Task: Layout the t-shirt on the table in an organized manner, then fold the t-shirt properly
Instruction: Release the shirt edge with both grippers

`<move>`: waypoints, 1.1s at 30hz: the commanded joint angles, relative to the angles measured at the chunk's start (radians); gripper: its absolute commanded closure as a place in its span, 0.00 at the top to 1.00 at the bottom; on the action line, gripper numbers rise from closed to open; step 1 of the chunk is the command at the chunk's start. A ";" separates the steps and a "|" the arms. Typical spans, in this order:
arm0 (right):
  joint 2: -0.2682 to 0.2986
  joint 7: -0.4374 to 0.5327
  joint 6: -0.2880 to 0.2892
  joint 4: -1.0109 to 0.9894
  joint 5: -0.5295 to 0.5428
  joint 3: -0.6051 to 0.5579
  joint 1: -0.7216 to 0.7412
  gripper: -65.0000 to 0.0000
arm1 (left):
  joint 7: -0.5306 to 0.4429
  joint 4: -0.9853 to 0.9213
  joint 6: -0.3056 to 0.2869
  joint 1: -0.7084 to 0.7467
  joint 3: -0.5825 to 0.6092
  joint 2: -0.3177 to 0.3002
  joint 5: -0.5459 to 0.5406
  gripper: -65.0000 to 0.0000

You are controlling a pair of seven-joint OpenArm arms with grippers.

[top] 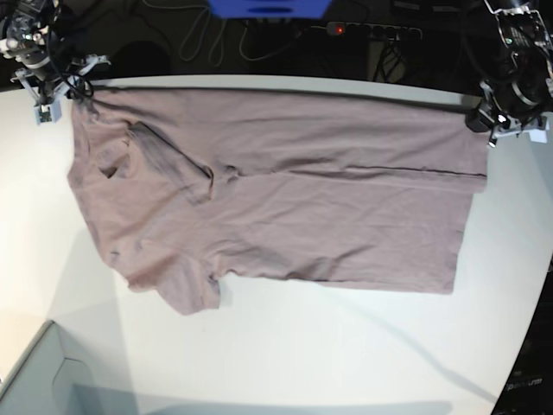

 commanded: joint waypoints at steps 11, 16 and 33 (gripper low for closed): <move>0.030 0.017 -0.001 0.017 0.012 0.006 -0.002 0.05 | 0.004 0.018 -0.003 0.015 -0.006 -0.018 -0.016 0.00; 0.035 0.017 -0.001 0.025 0.012 0.006 -0.001 0.26 | 0.010 0.018 -0.003 0.015 -0.003 -0.020 -0.016 0.01; 0.047 0.017 -0.001 0.027 0.012 0.193 0.151 0.49 | 0.009 0.110 -0.003 0.016 -0.055 -0.014 -0.014 0.63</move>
